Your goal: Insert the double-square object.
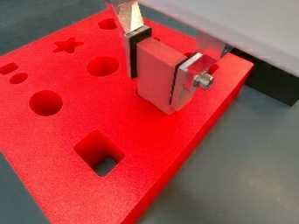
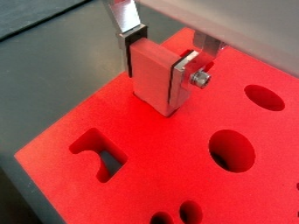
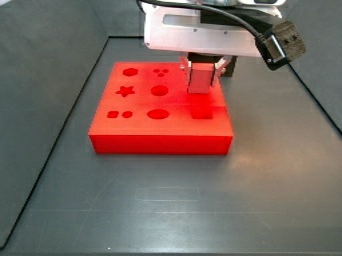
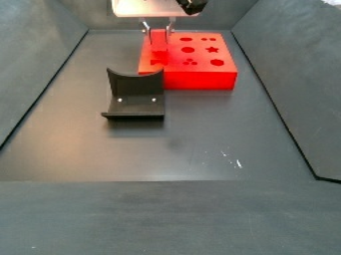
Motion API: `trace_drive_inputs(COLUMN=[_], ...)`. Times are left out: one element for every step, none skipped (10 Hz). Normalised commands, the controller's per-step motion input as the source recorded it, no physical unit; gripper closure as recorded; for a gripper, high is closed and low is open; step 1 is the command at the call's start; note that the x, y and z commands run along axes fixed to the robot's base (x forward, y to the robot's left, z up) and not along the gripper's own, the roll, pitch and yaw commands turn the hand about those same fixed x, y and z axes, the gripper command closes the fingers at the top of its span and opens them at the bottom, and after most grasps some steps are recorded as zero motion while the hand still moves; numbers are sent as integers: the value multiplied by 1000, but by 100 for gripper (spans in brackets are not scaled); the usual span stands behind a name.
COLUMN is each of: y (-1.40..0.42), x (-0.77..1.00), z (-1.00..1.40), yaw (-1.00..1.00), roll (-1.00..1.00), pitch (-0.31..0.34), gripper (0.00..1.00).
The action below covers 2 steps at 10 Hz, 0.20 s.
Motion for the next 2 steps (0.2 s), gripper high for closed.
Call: trace_drive_inputs(y=[0,0], x=[29,0], z=[-289,0], yaw=[0,0], roll=[0,0], pitch=[0,0], gripper=[100,100])
